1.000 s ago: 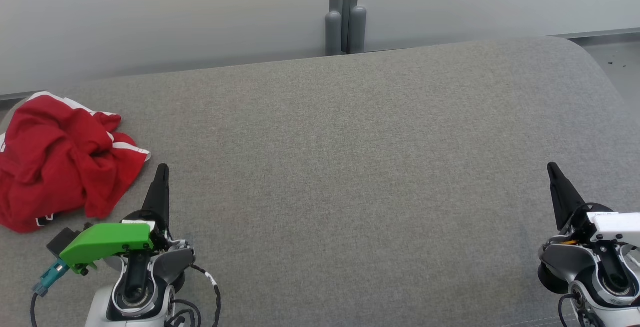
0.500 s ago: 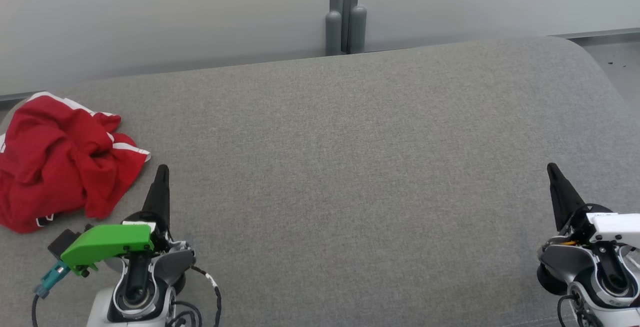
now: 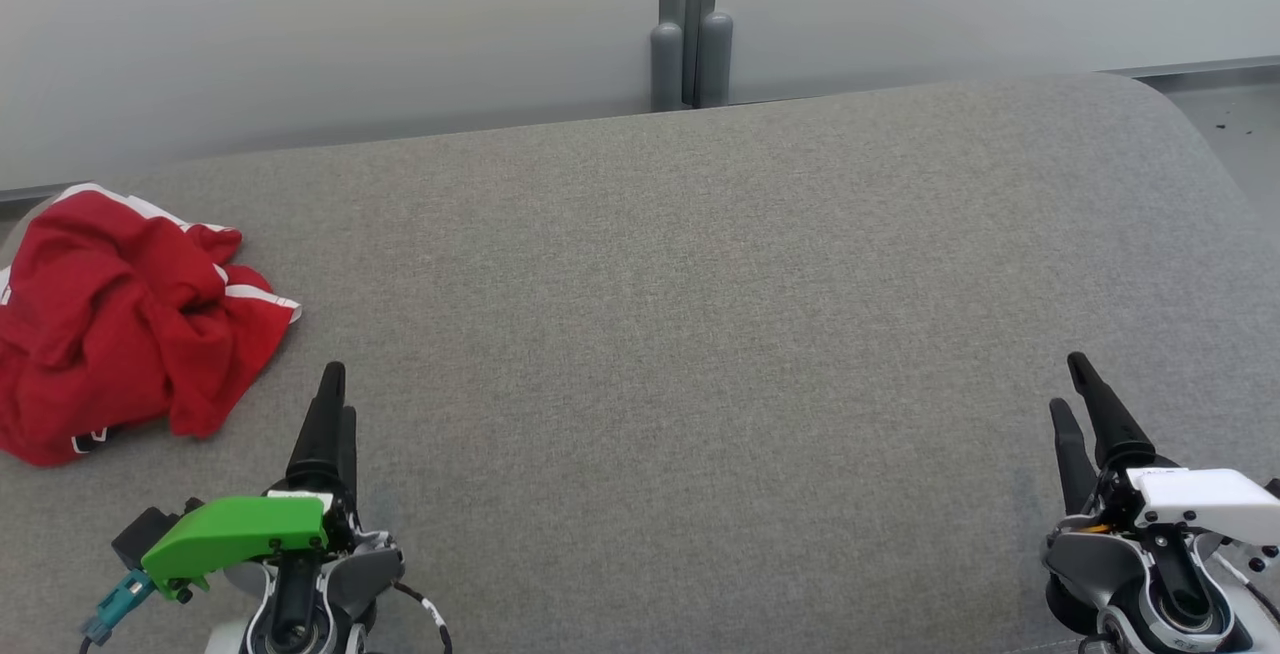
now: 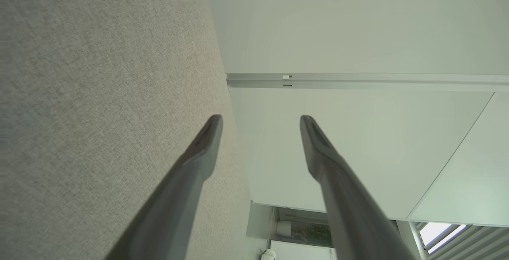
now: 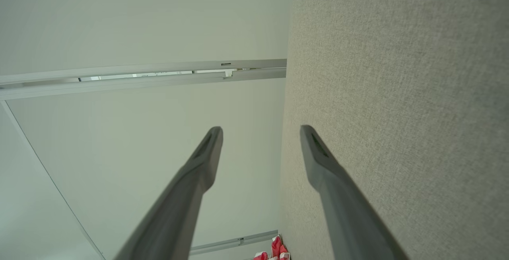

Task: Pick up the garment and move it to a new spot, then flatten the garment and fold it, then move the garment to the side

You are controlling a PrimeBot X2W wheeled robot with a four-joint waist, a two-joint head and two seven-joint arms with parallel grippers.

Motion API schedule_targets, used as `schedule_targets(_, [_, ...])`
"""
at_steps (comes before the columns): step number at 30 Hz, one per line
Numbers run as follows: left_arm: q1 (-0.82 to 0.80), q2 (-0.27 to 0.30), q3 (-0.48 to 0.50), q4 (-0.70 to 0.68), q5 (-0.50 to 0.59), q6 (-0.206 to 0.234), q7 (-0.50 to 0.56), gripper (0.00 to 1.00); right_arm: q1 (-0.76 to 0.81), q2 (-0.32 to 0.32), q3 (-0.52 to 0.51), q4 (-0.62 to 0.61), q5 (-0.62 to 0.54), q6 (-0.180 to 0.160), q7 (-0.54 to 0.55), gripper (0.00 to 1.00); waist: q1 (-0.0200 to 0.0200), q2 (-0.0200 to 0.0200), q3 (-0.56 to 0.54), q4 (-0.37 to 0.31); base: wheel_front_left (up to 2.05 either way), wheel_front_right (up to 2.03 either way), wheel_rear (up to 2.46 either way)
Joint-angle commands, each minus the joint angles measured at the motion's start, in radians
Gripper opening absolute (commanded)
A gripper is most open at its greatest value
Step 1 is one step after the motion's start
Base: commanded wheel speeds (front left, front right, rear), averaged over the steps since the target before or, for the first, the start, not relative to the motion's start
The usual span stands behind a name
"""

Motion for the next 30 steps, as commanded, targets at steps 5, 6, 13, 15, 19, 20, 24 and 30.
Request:
schedule_targets(5, [0.003,0.002,-0.004,-0.058,0.086,0.002,-0.026,1.00,0.001,0.006,-0.020,-0.035,-0.095,0.000,-0.020,1.00,0.0000,-0.0009,0.002,0.000,0.00,0.00,0.00])
schedule_targets(6, [0.005,0.002,-0.004,-0.065,0.100,0.003,-0.030,1.00,0.002,0.008,-0.024,-0.039,-0.116,0.000,-0.023,1.00,0.0000,-0.0009,0.002,0.000,0.00,0.00,0.00])
schedule_targets(13, [0.017,0.003,-0.009,-0.121,0.230,0.019,-0.053,1.00,0.008,0.026,-0.042,-0.087,-0.269,0.000,-0.040,1.00,0.0000,-0.0009,0.002,0.000,0.00,0.00,0.00])
schedule_targets(15, [0.021,0.003,-0.012,-0.137,0.275,0.026,-0.059,1.00,0.012,0.031,-0.045,-0.102,-0.320,0.000,-0.044,1.00,0.0000,-0.0009,0.003,0.000,0.00,0.00,0.00])
schedule_targets(19, [0.029,0.003,-0.019,-0.168,0.376,0.039,-0.071,1.00,0.017,0.040,-0.047,-0.126,-0.414,0.000,-0.053,1.00,0.0000,-0.0009,0.003,0.000,0.00,0.00,0.00])
schedule_targets(20, [0.032,0.003,-0.020,-0.175,0.399,0.043,-0.075,1.00,0.018,0.043,-0.046,-0.131,-0.436,0.000,-0.055,1.00,0.0000,-0.0009,0.003,0.000,0.00,0.00,0.00])
schedule_targets(24, [0.042,0.004,-0.025,-0.201,0.486,0.056,-0.086,1.00,0.019,0.051,-0.041,-0.154,-0.530,0.000,-0.063,1.00,0.0000,-0.0009,0.004,0.000,0.00,0.00,0.00])
schedule_targets(30, [0.058,0.004,-0.027,-0.225,0.593,0.066,-0.099,1.00,0.020,0.062,-0.037,-0.176,-0.649,0.000,-0.073,1.00,0.0000,-0.0009,0.004,0.000,0.00,0.00,0.00])
